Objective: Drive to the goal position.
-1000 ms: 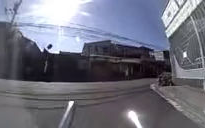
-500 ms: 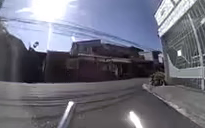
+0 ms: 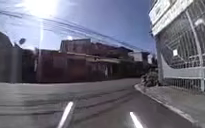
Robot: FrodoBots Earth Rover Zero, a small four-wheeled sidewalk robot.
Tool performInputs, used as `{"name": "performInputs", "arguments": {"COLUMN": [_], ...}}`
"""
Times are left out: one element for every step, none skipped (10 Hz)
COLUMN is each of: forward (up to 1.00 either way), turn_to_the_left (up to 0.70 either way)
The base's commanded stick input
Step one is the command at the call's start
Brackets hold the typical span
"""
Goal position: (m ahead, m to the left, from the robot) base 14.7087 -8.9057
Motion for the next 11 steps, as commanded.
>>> {"name": "performInputs", "arguments": {"forward": [0.85,0.85,0.85,0.85,0.85,0.85,0.85,0.85,0.85,0.85,0.85], "turn_to_the_left": [-0.28,0.01,0.06,0.01,0.13,0.16,0.13,0.07,0.01,-0.16,-0.32]}}
